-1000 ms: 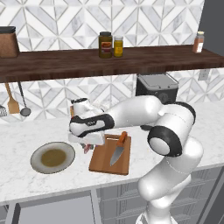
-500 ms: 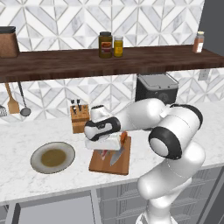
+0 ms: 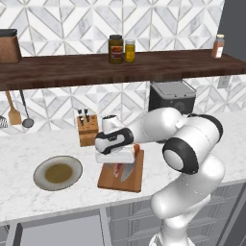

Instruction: Pick up the knife from the drawer and place it on the cutting board. Then place the meat from the plate to the cutting board.

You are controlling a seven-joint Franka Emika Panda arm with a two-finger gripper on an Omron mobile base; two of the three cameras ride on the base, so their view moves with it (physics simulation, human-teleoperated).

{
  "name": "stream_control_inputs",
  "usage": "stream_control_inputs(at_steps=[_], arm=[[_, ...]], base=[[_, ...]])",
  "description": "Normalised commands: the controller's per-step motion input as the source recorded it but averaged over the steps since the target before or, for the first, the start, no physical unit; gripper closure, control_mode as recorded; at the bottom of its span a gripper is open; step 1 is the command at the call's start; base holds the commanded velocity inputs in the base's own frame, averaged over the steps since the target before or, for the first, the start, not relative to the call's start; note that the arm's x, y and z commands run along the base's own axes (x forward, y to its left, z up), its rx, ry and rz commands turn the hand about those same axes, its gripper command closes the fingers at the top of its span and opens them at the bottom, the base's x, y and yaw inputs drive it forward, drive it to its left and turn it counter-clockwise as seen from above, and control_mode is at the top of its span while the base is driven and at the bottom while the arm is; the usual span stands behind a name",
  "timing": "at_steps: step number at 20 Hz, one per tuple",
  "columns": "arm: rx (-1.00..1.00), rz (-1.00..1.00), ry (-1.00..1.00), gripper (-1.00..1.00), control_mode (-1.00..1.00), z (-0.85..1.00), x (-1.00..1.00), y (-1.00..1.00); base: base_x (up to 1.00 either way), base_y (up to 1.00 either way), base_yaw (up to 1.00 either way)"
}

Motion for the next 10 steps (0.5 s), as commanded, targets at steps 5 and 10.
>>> stream_control_inputs(at_steps=[5, 10], arm=[[0.08, 0.02, -0.16, -1.0, -1.0, 0.62, -0.21, -0.12], [0.28, 0.06, -0.65, -1.0, -1.0, 1.0, -1.0, -0.8]], base=[[0.0, 0.0, 0.0], [0.0, 0.0, 0.0]])
